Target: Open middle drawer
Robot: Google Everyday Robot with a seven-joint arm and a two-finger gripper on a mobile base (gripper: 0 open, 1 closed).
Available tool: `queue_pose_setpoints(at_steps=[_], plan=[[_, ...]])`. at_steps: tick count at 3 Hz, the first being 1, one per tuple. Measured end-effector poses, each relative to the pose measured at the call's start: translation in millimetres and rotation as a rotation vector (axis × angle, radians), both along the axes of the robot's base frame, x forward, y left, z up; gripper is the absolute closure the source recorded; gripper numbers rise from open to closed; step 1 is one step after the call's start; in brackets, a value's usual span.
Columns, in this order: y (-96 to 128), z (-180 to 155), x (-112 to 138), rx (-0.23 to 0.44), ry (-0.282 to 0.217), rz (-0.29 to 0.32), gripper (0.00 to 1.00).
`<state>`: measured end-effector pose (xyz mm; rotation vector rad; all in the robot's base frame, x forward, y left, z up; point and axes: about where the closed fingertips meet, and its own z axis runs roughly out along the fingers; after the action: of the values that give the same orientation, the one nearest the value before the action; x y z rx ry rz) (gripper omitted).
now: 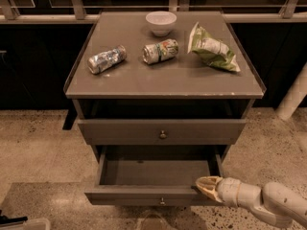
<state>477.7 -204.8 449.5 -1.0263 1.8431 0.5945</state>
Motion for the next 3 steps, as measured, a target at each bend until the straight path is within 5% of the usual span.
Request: queue_pose_setpoints(at_steps=[1, 3], plan=[[-20.9, 7.2, 17.0, 0.084, -0.073, -0.142, 1.00], [-19.5, 9.0, 16.3, 0.092, -0.076, -0.144, 0.58]])
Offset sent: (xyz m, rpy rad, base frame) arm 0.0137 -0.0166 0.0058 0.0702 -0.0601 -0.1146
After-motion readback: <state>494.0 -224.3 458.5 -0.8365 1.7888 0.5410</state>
